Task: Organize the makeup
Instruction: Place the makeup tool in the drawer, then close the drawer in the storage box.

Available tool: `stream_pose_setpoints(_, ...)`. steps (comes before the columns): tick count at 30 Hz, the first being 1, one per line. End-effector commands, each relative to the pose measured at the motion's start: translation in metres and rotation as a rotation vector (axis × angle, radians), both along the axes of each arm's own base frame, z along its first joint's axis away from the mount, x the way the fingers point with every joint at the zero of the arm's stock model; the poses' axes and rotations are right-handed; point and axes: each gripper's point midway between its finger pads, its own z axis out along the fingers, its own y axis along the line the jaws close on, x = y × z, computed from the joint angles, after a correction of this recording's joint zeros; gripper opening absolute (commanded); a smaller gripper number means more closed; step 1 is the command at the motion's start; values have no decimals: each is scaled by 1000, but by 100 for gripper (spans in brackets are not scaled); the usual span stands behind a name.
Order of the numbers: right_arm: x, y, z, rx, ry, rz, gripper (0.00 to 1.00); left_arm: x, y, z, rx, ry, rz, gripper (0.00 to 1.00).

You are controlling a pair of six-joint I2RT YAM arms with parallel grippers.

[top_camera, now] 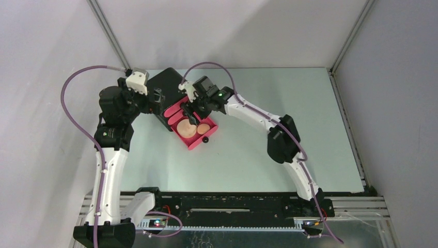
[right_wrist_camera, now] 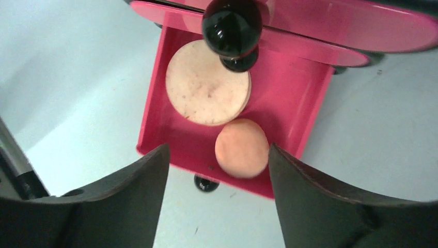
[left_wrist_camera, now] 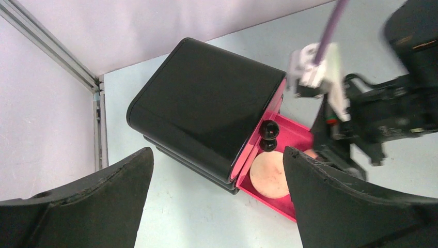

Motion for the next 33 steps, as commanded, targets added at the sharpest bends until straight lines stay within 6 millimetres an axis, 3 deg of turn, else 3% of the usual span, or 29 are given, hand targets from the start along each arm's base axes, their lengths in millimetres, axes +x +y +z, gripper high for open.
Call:
stream_pose_setpoints(1,-4,-23,88,85,-149,-3,81,-2,3,2,-23,-16,25,100)
stream_pose_setpoints(7,-5,-75,132,89,-250,-61,99,-4,-13,2,-64,-36,-57,100)
stream_pose_setpoints(10,-7,-106,154,84,-291,-90,100,-5,-25,4,-107,-61,-113,100)
stream_pose_setpoints(13,-11,-140,162,63,-306,-119,100,-10,-41,4,-146,-66,-203,100)
stream_pose_setpoints(18,-32,-198,157,61,-345,-96,100,-23,-71,-7,-138,-30,-395,100)
stream_pose_setpoints(23,-57,-245,139,42,-366,-80,100,-40,-102,-34,43,-11,-545,100)
stream_pose_setpoints(28,-73,-276,120,75,-321,-108,100,-55,-135,-69,175,-13,-682,100)
stream_pose_setpoints(33,-73,-293,108,132,-319,-167,100,-58,-161,-107,282,-3,-777,100)
